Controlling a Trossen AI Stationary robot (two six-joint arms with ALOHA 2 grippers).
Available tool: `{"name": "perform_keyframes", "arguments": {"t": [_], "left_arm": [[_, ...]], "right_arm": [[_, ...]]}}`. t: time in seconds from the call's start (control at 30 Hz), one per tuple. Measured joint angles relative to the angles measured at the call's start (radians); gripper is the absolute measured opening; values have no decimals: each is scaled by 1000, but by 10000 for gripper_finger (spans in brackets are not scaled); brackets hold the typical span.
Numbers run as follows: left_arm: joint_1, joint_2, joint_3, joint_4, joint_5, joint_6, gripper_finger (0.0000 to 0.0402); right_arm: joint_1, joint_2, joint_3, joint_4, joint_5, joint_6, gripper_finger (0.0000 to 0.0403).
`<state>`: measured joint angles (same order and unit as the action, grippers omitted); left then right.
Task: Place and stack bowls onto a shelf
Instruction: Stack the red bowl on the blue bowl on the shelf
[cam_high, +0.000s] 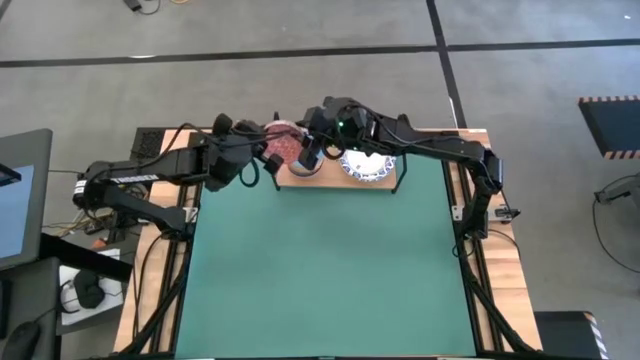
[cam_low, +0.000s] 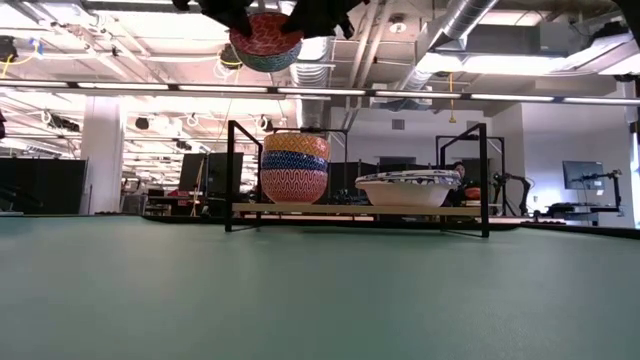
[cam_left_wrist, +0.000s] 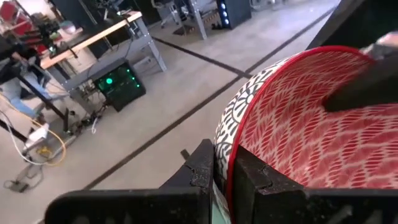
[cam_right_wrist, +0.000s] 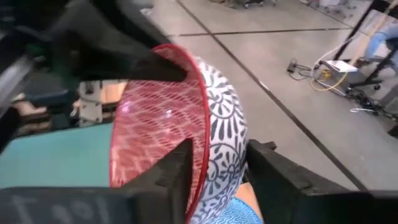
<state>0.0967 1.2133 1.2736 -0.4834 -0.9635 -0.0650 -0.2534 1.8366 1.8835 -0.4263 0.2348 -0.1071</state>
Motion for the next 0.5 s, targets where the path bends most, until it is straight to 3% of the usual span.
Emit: {"name": "perform_keyframes", "arguments": {"t": [0.13, 0.27, 0.5], "left_arm": [[0, 9, 0, 43, 7, -68, 17], [-1, 36, 3, 118, 79, -145, 44], [0, 75, 4, 198, 136, -146, 112]], "right_arm": [[-10, 0, 0, 7, 39, 20, 107], [-26, 2, -1, -21, 57, 65, 54], [-80, 3, -5, -71, 13, 69, 40]]}}
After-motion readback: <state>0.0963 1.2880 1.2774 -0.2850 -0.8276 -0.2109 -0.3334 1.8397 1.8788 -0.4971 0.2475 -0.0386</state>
